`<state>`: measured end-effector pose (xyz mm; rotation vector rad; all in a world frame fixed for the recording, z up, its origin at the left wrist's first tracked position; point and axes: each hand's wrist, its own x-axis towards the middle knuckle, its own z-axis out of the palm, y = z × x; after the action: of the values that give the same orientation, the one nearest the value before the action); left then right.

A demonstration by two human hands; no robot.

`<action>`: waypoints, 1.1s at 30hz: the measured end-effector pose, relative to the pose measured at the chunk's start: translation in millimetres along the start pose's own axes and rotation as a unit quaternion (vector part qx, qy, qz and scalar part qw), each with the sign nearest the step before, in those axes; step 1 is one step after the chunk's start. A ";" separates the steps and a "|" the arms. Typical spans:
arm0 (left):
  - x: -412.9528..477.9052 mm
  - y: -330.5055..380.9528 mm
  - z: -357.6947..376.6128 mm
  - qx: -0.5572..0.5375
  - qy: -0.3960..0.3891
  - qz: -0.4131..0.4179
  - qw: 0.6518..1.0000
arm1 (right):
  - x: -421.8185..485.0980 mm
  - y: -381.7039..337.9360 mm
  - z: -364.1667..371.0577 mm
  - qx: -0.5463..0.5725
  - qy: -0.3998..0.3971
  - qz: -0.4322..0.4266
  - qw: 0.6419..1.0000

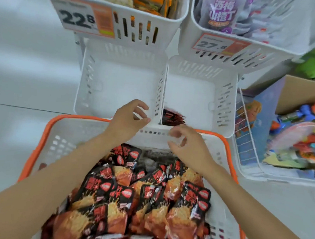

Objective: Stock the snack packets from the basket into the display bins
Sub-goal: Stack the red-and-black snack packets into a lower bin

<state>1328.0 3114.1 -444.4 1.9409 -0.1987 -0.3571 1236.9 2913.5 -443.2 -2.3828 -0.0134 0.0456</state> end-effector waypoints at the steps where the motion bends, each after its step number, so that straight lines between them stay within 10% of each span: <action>1: -14.2 -4.0 -3.8 0.004 0.002 0.000 1.000 | -13.6 -3.4 10.6 -0.041 -0.008 -0.023 0.999; 8: -89.3 -35.1 -21.1 0.016 -0.032 -0.064 0.997 | -49.0 28.8 75.2 -0.261 -0.320 0.108 0.904; 20: -122.5 -40.7 -3.5 0.033 -0.191 -0.051 0.980 | -35.9 -26.6 45.2 0.025 -0.167 0.063 0.984; 28: -104.2 -27.0 0.6 -0.058 -0.134 -0.110 0.983 | -17.5 -62.1 -2.1 0.224 -0.089 0.071 0.968; 33: -110.9 -46.2 -20.4 -0.218 -0.099 -0.182 0.954 | -31.2 -11.8 -2.0 0.062 -0.095 0.151 0.982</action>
<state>1229.4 3183.4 -462.5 1.4963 0.1083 -0.7741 1205.8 2920.0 -432.8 -2.2277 0.2522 0.4067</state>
